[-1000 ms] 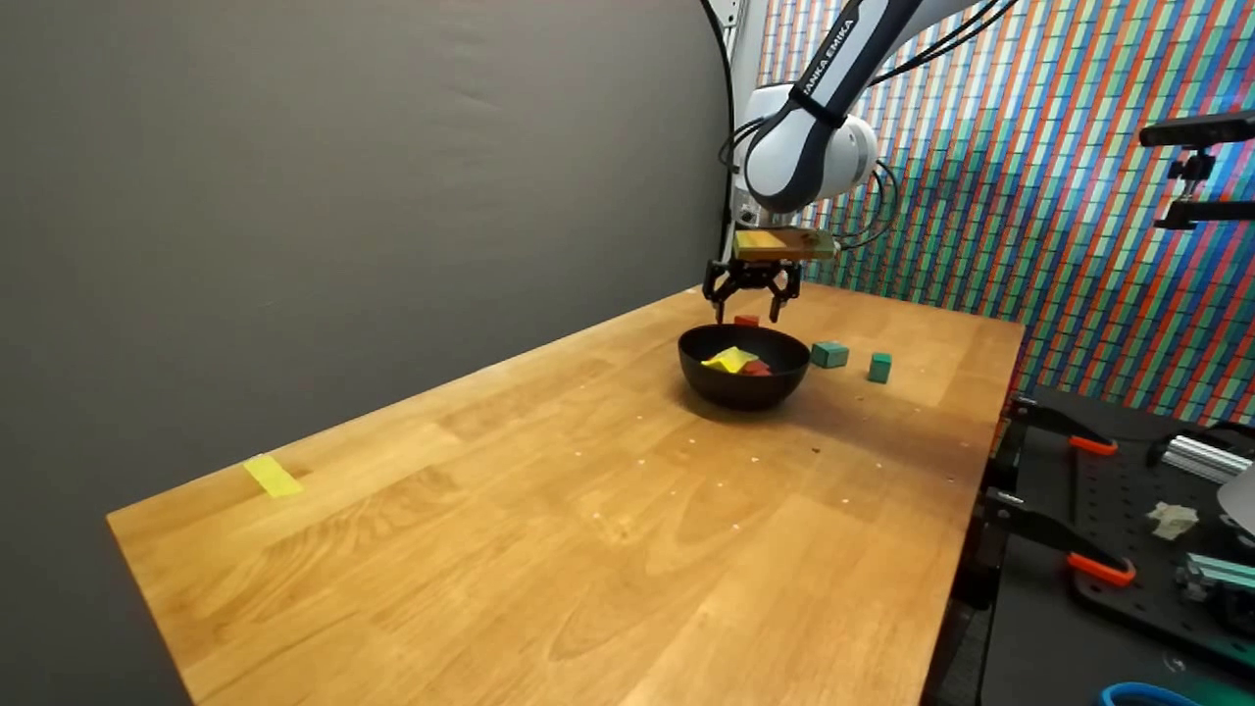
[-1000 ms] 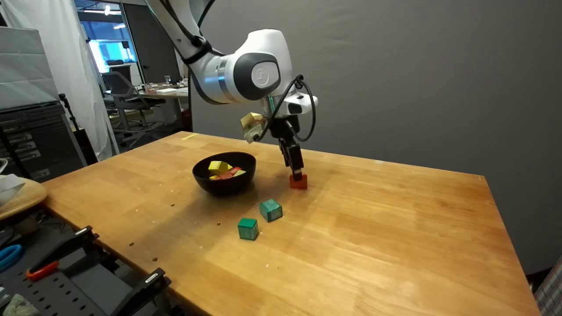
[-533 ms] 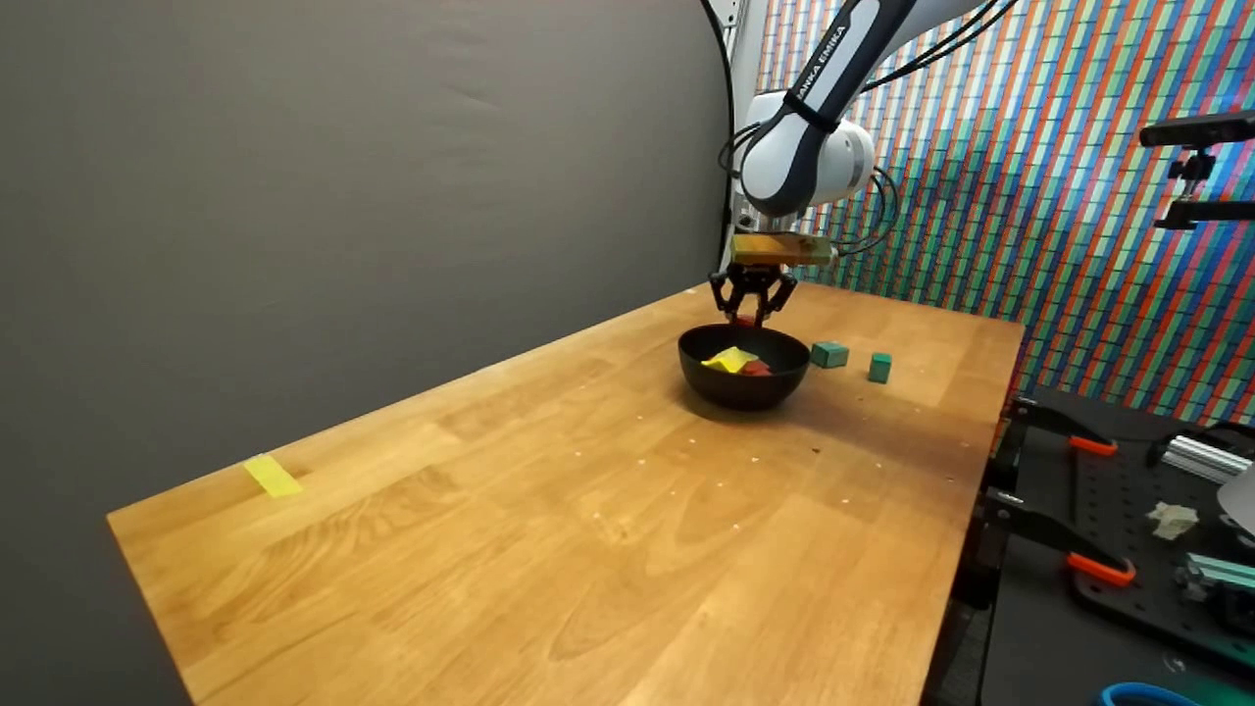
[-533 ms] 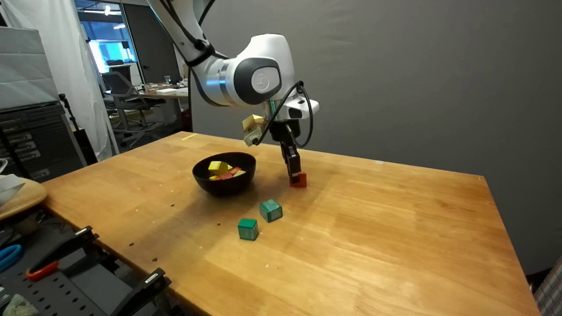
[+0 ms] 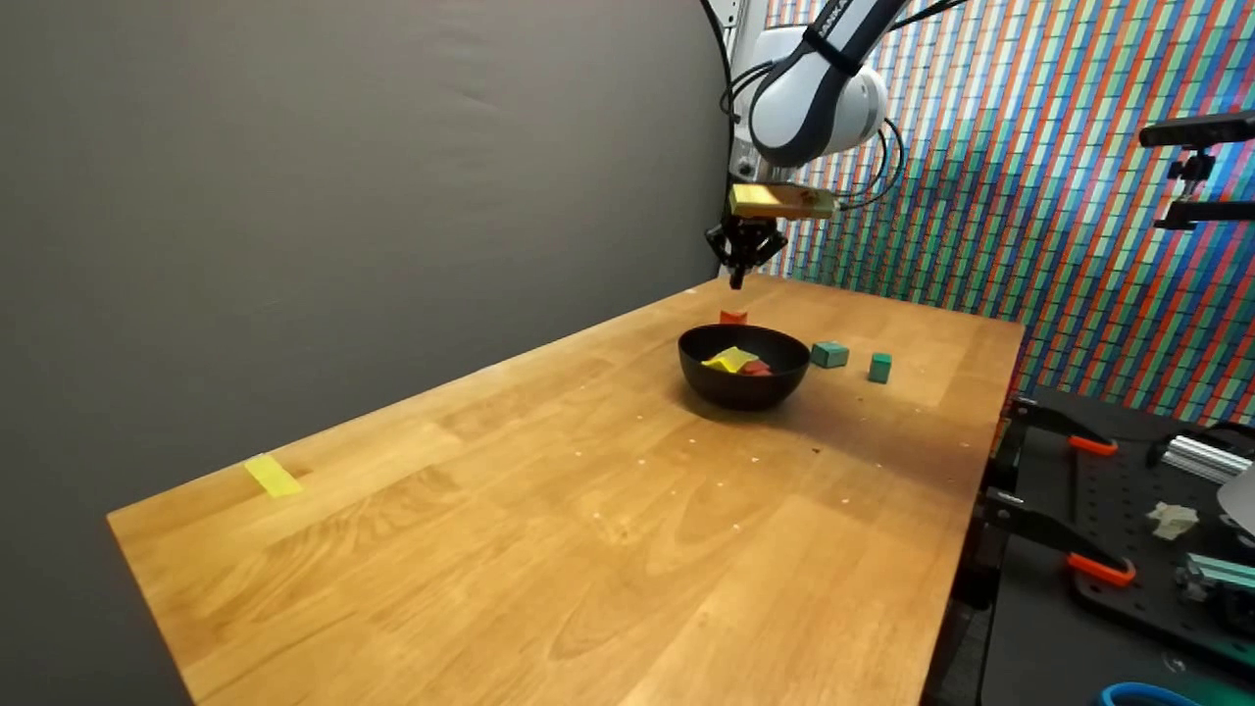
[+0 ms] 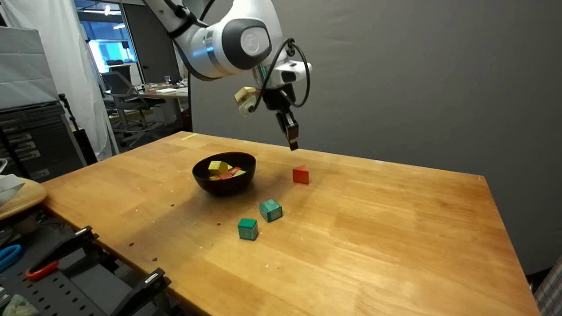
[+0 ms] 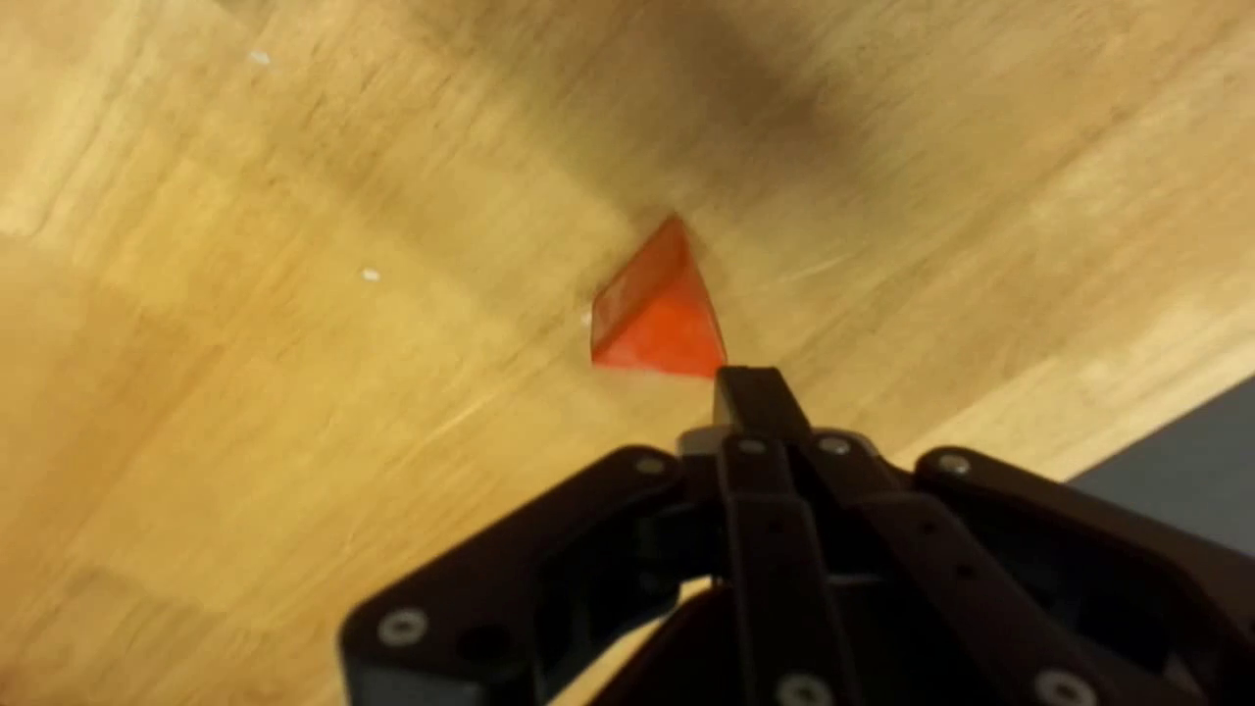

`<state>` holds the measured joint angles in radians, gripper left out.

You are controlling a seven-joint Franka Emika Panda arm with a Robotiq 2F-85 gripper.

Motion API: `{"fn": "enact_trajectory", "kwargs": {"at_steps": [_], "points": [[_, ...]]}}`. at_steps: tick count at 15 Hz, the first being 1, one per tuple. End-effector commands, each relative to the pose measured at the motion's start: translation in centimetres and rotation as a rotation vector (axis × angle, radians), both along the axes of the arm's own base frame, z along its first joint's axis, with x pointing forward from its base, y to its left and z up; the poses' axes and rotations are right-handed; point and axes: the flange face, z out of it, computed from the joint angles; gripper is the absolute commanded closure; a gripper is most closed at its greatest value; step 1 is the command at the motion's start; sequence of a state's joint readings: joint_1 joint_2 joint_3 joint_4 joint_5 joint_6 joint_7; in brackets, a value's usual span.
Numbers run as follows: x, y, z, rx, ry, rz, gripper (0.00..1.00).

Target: Put all the blocks in the bowl

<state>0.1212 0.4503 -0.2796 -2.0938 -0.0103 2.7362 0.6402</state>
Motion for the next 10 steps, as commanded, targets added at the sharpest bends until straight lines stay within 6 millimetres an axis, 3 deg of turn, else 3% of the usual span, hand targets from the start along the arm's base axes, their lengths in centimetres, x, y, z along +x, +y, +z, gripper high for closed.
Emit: {"fn": "enact_trajectory", "kwargs": {"at_steps": [1, 2, 4, 10], "points": [[-2.2, 0.4, 5.3, -0.047, -0.032, 0.011, 0.99], [-2.3, 0.4, 5.7, -0.047, -0.033, 0.003, 0.74], [-2.3, 0.3, 5.1, -0.034, -0.015, -0.011, 0.68], [-0.5, -0.1, 1.4, 0.055, 0.020, -0.073, 0.21]]}}
